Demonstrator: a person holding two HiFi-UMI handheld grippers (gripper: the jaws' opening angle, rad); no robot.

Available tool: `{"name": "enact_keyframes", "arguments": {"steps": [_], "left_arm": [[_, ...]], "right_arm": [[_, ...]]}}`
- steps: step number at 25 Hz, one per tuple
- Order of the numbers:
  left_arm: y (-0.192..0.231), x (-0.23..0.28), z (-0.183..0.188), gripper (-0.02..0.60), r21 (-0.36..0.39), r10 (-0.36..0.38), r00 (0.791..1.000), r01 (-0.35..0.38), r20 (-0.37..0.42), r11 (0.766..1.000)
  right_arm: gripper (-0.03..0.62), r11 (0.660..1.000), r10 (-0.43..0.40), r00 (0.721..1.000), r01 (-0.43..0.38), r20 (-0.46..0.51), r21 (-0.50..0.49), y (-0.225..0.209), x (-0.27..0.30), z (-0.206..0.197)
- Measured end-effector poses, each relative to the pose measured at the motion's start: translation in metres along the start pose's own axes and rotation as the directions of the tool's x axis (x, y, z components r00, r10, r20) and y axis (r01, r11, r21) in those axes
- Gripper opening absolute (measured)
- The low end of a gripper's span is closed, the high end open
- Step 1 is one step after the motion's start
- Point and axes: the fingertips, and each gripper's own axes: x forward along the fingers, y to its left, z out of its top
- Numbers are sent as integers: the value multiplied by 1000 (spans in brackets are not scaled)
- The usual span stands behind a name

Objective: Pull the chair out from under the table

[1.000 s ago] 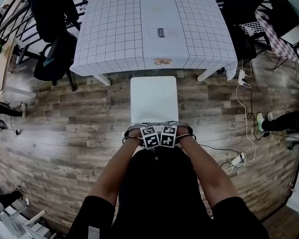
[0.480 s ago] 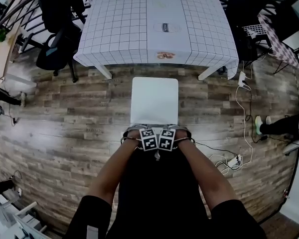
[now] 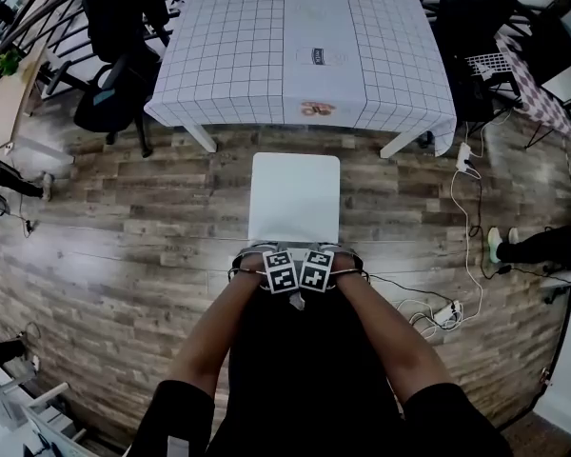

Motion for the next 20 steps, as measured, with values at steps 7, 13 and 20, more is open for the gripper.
{"name": "enact_keyframes", "arguments": {"steps": [7,13,20], "left_arm": [[-2,-12,-1,135,-73,10,997,-4,81,997],[3,-61,-8,158,-161,30,982,0,184,987],[14,-125,-2,156,-310,30,913,107,407,945]], "right_arm": [[120,996,-23,1000,22,12,86,1,-11,-12],[156,987,-2,1000,-2,29,158,2,-53,-8],[140,959,-86,983,37,163,283,-26,-114,-14]]}}
